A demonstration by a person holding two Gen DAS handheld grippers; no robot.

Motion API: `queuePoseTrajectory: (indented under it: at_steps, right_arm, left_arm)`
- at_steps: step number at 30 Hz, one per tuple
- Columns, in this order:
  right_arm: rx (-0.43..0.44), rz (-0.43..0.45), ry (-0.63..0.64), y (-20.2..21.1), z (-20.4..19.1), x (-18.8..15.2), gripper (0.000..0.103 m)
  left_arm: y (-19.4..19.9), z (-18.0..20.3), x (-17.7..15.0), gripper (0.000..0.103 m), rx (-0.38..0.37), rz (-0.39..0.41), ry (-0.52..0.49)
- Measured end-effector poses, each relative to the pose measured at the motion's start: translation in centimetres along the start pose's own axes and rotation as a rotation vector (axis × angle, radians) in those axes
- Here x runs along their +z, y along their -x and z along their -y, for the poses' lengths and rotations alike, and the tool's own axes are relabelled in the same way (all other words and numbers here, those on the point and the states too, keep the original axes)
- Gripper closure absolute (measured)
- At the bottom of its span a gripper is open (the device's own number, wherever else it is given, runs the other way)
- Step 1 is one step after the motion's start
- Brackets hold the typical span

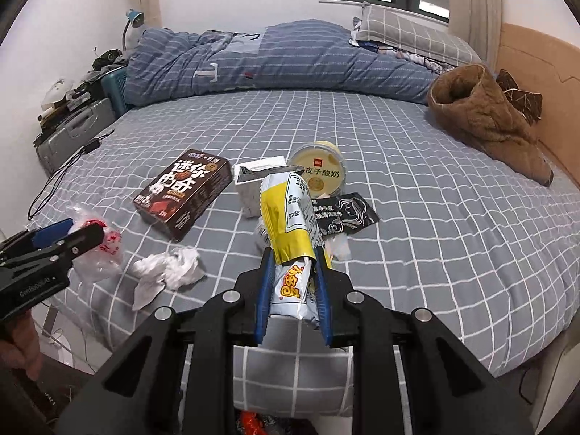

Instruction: Collect trash

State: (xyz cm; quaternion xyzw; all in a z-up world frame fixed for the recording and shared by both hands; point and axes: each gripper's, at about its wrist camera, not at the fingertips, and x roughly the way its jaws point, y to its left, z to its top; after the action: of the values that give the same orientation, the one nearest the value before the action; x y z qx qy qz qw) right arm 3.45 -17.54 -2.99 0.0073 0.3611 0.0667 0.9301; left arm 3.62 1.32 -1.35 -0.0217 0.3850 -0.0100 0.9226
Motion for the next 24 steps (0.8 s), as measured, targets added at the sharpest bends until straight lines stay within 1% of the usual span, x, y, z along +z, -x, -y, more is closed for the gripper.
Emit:
queuePoseTrajectory:
  at_steps: [9,17,24]
  right_arm:
    - [0.016,0.004,0.006,2.4,-0.9,-1.7,0.082]
    - [0.032,0.004,0.010,4.0,-1.6,-2.9,0.082]
    - [0.043,0.007,0.015,5.2,-2.1,-3.8,0.082]
  left_arm:
    - [1.7,1.0,-1.7,0.040,-0.006,-0.004,-0.021]
    - [2.9,0.8,-3.7,0.040,-0.001,-0.023,-0.031]
    - [4.3,0.3,-4.4,0.040,-0.003,-0.018,-0.020]
